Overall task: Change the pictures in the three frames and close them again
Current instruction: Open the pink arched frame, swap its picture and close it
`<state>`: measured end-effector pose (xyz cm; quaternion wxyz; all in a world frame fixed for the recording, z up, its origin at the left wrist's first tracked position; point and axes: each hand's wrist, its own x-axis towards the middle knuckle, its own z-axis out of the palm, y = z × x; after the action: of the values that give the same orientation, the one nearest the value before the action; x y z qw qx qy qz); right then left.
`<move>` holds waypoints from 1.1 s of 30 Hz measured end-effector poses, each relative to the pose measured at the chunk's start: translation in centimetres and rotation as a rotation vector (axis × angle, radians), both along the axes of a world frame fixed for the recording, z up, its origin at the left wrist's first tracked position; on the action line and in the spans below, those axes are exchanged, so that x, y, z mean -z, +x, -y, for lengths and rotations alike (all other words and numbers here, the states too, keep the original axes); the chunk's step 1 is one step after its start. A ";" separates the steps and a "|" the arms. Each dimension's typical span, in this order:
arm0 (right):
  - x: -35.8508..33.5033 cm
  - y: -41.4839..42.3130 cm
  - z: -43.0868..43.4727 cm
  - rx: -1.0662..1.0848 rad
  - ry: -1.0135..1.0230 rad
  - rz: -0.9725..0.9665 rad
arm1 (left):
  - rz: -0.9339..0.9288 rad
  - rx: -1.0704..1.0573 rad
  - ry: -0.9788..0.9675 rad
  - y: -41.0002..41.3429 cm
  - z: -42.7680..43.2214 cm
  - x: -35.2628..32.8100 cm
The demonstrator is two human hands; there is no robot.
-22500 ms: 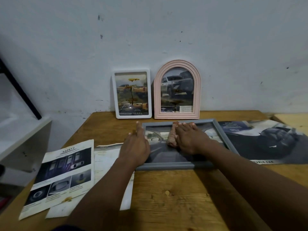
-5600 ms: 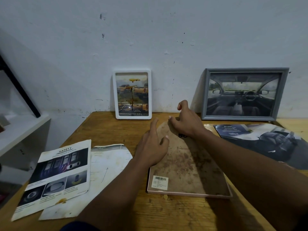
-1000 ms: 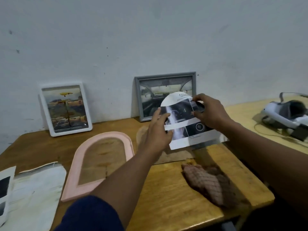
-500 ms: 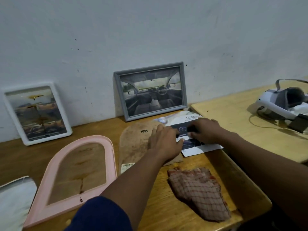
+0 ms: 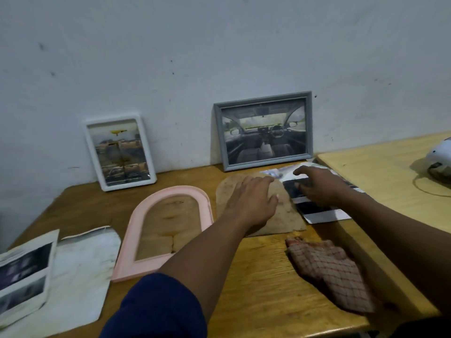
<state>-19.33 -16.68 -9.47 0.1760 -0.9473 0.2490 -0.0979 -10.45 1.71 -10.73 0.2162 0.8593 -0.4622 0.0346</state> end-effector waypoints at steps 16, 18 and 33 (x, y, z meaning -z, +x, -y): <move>-2.0 13.4 -32.6 -0.579 0.146 -0.070 | -0.102 -0.697 -0.063 8.2 -31.4 -0.2; -0.8 14.0 -35.7 -0.640 0.078 -0.132 | -0.096 -0.743 -0.054 8.0 -34.9 1.0; 1.3 14.2 -41.1 -0.591 -0.117 -0.261 | -0.154 -0.778 -0.055 7.0 -39.5 2.9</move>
<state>-5.13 24.44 -10.78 0.1085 -0.9917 -0.0222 0.0654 -3.44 41.24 -13.65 0.2438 0.9643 -0.0837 0.0615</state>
